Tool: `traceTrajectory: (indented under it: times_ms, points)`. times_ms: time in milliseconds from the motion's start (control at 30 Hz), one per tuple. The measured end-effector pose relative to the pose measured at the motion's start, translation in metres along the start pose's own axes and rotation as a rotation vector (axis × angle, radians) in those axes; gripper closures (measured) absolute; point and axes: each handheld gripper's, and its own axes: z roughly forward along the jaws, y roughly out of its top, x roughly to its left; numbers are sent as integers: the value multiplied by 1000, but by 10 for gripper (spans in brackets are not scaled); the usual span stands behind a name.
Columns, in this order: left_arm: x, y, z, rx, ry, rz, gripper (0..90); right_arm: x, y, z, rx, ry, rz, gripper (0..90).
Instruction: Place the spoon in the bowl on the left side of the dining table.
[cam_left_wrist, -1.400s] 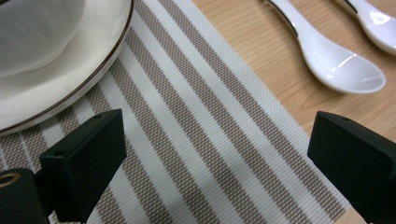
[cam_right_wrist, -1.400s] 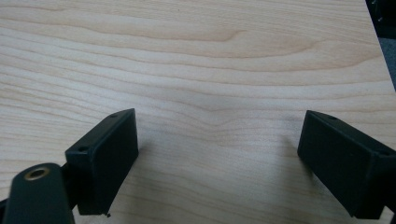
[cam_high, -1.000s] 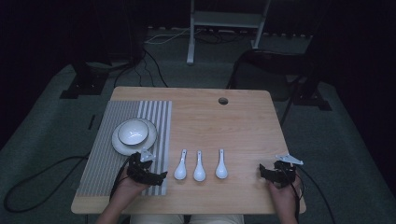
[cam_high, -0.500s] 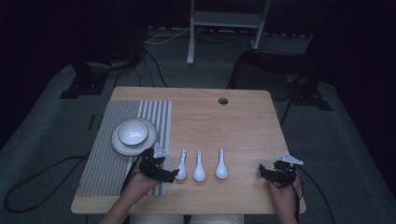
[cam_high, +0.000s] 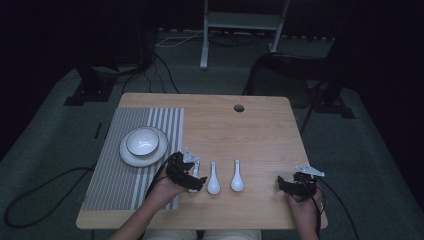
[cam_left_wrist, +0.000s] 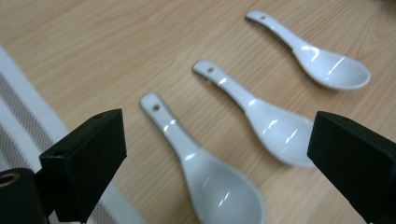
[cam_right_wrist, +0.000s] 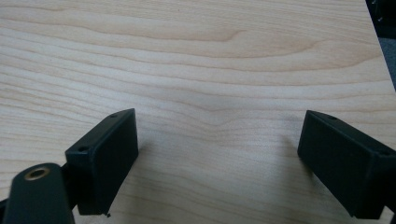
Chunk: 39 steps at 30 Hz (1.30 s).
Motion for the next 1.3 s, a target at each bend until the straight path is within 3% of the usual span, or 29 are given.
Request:
traceTrajectory:
  times_ms: [500, 833, 1067, 1167, 1300]
  points:
    - [-26, 33, 29, 7, -66, 21, 46, 0, 0, 0, 0, 0, 0, 116]
    - [-44, 52, 57, 37, -62, 33, 46, 0, 0, 0, 0, 0, 0, 116]
    - [-52, 64, 77, 64, -69, 8, 46, 0, 0, 0, -1, 0, 2, 116]
    - [-57, 68, 84, 75, -66, 18, 61, 0, 0, 0, 0, 0, 1, 116]
    - [-62, 72, 95, 92, -67, -6, 68, 0, 0, 0, 0, 0, 1, 116]
